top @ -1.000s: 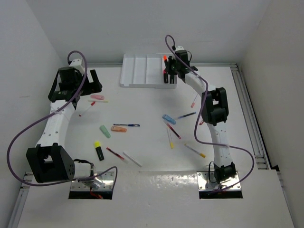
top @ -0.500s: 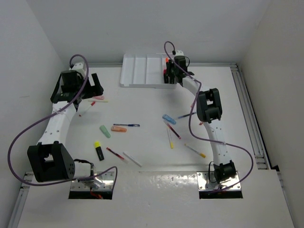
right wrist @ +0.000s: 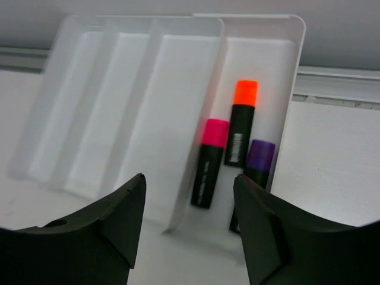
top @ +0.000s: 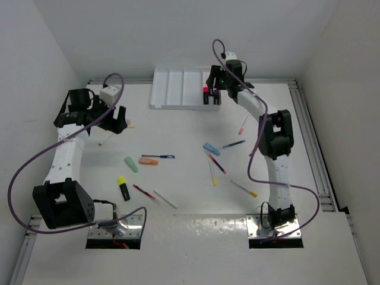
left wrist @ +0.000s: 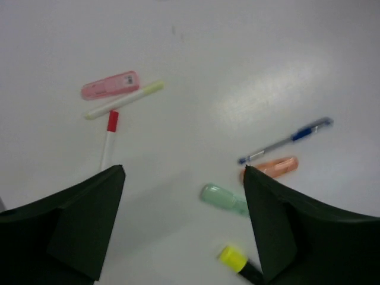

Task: Sort the stationery into containers
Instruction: Place the stationery into the container, then grab a piece of stationery with the left arm

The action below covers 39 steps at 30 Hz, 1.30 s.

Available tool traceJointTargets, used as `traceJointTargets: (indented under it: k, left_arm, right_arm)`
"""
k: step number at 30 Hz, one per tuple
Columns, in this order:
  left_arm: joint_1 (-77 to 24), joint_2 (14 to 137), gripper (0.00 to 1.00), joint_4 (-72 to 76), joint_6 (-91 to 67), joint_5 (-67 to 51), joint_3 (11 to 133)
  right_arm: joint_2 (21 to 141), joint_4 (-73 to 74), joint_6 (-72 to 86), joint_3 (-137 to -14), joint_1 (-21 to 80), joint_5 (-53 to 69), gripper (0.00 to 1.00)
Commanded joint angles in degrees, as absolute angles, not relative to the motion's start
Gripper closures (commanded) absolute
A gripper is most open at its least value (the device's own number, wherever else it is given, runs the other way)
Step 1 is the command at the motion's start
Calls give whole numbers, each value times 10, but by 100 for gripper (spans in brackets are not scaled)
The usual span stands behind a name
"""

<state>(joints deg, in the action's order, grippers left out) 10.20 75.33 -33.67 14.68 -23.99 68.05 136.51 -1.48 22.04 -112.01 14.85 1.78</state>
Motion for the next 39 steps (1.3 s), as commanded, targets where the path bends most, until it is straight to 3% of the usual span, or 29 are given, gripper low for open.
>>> traceJointTargets:
  k: [1,3,4,6,13,17,28,39]
  left_arm:
    - [108,742,17,-548,489,-397,727]
    - [105,749,24,-634,570,-379,722]
    - [104,751,32,-654,587,-369,716]
    - [106,751,35,-714,673,-352,690]
    - [122,665,28,-755,953,-279,545]
    - [106,644,26,-754,1120,-249,465]
    - [96,722,24,-672,1232,-191,426]
    - [88,749,25,-611,1272,-207,408]
  right_arm:
    - [1202,14,215,-1075,143,120,41]
    - [1137,76,210,-1023,145,164,45]
    - [1116,98,203,-1008,148,197,46]
    - [1052,148,199,-942,152,224,47]
    - [884,199,173,-725,166,259,47]
    - [834,201,165,-668,168,258,47]
    - [825,229,153,-651,166,261,47]
    - [860,242,155,-655,167,278,44]
